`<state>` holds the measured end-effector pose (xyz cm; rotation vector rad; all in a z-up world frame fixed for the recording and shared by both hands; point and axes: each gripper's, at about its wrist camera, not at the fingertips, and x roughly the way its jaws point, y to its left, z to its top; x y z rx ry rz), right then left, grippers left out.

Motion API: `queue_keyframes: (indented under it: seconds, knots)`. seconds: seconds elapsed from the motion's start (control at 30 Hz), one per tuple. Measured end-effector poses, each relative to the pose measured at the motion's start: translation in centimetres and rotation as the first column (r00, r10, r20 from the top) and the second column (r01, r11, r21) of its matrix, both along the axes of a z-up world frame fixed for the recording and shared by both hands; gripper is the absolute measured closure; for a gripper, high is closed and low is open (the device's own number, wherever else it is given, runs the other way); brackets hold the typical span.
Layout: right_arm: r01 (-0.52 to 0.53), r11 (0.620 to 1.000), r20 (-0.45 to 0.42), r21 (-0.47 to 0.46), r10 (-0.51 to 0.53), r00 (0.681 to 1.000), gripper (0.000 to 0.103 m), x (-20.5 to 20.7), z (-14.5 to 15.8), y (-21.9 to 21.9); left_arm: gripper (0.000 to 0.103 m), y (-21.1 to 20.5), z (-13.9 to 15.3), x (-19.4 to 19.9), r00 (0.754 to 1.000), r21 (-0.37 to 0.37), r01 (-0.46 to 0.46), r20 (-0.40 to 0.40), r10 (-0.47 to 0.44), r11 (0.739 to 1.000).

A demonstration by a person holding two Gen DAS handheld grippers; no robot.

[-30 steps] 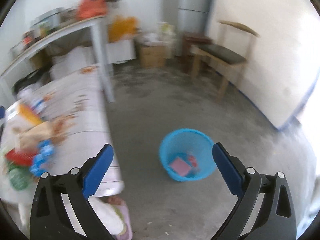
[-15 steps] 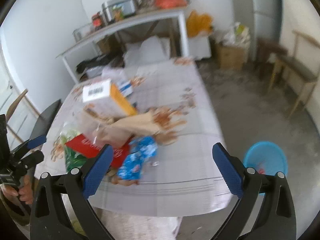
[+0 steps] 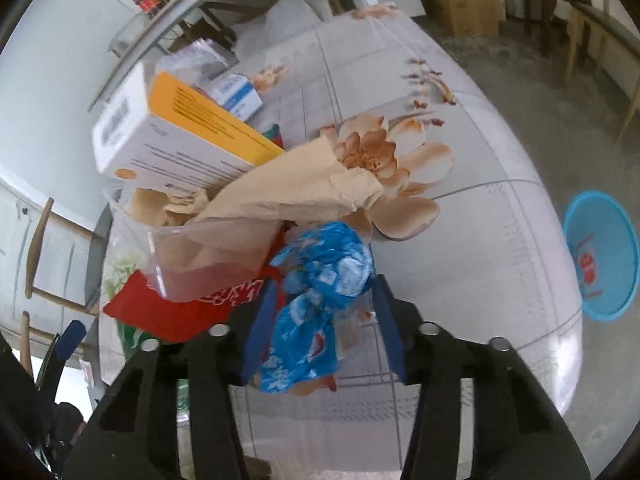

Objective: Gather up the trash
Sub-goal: 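Grasp the blue candy wrapper with the right tool while the left tool grasps a clear bag, then lift the clear plastic bag with the left tool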

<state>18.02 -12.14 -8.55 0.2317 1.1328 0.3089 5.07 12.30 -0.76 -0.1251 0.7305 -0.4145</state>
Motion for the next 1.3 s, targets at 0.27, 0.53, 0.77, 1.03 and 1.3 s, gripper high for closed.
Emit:
queue_keyframes:
  seconds: [0.27, 0.53, 0.77, 1.03, 1.3]
  knots:
    - [-0.011, 1.000, -0.015, -0.008, 0.011, 1.000, 0.084, -0.8, 0.4, -0.4, 0.013, 2.8, -0.5, 0.7, 0.997, -0.039, -0.075, -0.020, 0.074, 0.996]
    - [0.041, 0.999, -0.034, 0.006, -0.041, 0.999, 0.086, -1.6, 0.5, -3.0, 0.022, 5.4, 3.2, 6.9, 0.995, -0.099, -0.096, 0.025, 0.099, 0.990]
    - [0.053, 0.997, -0.055, 0.064, -0.050, 0.997, 0.086, -1.7, 0.0, -3.9, 0.032, 5.7, 3.2, 16.8, 0.996, -0.147, -0.016, -0.088, 0.003, 0.989]
    - [0.051, 0.994, -0.068, 0.094, -0.044, 0.997, 0.085, -1.5, 0.0, -4.8, 0.032, 2.3, 1.0, 22.0, 0.963, 0.001, 0.191, -0.195, -0.188, 0.982]
    - [0.051, 0.992, -0.073, 0.113, -0.043, 0.996, 0.085, -1.5, -0.2, -5.5, 0.036, 1.3, -0.1, 24.1, 0.941, 0.060, 0.250, -0.252, -0.227, 0.966]
